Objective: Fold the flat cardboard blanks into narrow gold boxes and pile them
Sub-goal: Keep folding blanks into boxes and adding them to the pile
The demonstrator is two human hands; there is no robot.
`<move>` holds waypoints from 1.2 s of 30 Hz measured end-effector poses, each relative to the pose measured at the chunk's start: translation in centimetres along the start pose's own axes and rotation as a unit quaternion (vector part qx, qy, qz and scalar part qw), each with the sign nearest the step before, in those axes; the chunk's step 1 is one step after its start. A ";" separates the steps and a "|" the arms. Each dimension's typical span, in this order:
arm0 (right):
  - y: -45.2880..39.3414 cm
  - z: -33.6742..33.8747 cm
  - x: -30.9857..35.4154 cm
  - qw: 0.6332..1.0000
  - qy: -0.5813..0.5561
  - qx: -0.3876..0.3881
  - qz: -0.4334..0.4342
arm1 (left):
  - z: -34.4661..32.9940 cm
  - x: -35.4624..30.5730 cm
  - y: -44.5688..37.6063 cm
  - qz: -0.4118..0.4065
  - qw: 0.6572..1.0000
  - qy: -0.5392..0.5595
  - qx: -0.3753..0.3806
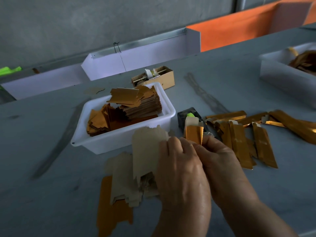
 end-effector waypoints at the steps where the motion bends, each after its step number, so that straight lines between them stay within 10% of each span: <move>1: 0.1 0.0 0.0 1.000 -0.006 0.004 -0.005 | -0.3 0.0 0.2 -0.007 1.000 -0.005 0.012; 11: -0.6 0.4 0.3 1.000 -0.003 0.000 0.004 | -1.3 3.2 -0.7 0.123 0.961 0.247 0.032; 20: -2.5 0.2 1.5 0.996 0.001 0.084 -0.009 | -4.3 4.0 -0.8 0.359 0.645 0.643 0.206; 30: -5.5 6.8 4.2 0.962 0.246 -0.074 0.091 | -5.9 5.2 -0.8 0.451 0.530 0.698 0.171; 36: -7.3 6.4 1.6 0.942 0.333 0.026 0.021 | -6.4 5.2 -0.3 0.453 0.557 0.676 0.168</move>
Point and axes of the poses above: each hand's wrist, its own y-axis away from the middle knuckle, its own z-axis out of the back of the hand, x = y × z, the point moved 7 cm from there along -y, towards the middle knuckle, and after that the axes turned 7 degrees about -x, right-handed, at the moved point
